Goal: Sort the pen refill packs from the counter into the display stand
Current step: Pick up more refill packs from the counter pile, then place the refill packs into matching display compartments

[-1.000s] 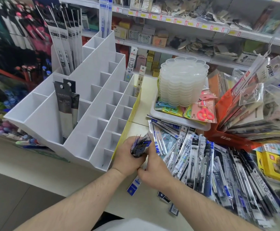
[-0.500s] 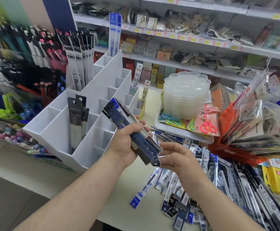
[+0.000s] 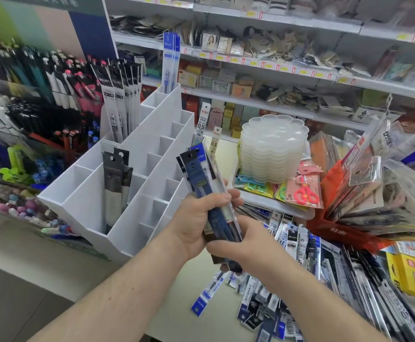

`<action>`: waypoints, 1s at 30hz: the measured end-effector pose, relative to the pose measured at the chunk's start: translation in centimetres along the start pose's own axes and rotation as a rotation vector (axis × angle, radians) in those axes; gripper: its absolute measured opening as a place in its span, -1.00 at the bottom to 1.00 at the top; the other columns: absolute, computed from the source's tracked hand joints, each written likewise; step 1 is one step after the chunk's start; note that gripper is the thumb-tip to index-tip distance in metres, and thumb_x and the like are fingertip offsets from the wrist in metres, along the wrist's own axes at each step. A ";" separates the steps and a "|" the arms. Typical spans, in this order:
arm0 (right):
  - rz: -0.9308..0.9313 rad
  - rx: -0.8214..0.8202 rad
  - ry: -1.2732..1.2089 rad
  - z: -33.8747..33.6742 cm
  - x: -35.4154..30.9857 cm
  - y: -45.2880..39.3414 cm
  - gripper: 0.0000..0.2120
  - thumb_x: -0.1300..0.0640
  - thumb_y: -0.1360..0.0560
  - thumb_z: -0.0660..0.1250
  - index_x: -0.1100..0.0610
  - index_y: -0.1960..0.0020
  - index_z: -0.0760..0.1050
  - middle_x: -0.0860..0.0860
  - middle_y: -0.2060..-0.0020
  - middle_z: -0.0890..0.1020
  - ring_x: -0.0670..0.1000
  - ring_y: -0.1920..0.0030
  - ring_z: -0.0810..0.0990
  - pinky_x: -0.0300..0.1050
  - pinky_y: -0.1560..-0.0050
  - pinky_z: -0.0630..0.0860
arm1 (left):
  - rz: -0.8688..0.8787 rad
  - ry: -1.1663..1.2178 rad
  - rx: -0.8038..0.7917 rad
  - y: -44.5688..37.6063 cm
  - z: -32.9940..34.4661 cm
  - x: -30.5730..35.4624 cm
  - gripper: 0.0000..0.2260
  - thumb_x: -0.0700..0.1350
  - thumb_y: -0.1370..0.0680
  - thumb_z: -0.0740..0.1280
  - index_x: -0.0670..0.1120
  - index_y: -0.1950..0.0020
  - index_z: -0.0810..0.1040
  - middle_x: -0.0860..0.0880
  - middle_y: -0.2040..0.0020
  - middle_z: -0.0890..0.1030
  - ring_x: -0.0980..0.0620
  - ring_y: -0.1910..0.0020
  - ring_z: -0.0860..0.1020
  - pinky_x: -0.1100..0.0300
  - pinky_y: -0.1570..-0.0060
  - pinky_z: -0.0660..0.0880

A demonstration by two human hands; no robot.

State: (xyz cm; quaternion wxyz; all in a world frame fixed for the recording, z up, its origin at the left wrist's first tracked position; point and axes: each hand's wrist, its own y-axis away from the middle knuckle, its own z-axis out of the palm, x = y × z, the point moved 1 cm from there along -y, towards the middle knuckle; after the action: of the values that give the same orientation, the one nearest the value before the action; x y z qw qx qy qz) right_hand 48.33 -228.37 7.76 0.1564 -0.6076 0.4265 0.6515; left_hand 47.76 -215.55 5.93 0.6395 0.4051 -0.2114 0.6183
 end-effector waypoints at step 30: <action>-0.182 0.419 -0.272 -2.4 -3.6 -1.8 -0.88 0.24 -0.60 0.30 0.15 0.10 0.55 0.07 0.39 0.59 0.02 0.36 0.57 -0.04 0.29 0.59 | -0.106 -0.300 -0.084 1.4 -1.5 2.0 -0.58 -0.22 -0.37 0.40 -0.22 -0.23 0.57 -0.28 -0.08 0.67 -0.28 -0.02 0.64 -0.20 -0.06 0.59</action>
State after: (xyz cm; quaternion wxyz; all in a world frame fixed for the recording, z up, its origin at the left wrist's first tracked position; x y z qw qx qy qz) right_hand 51.92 -227.96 10.72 0.3924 -0.5047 0.4707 0.6081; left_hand 46.38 -213.28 6.98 0.6487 0.4764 -0.3088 0.5068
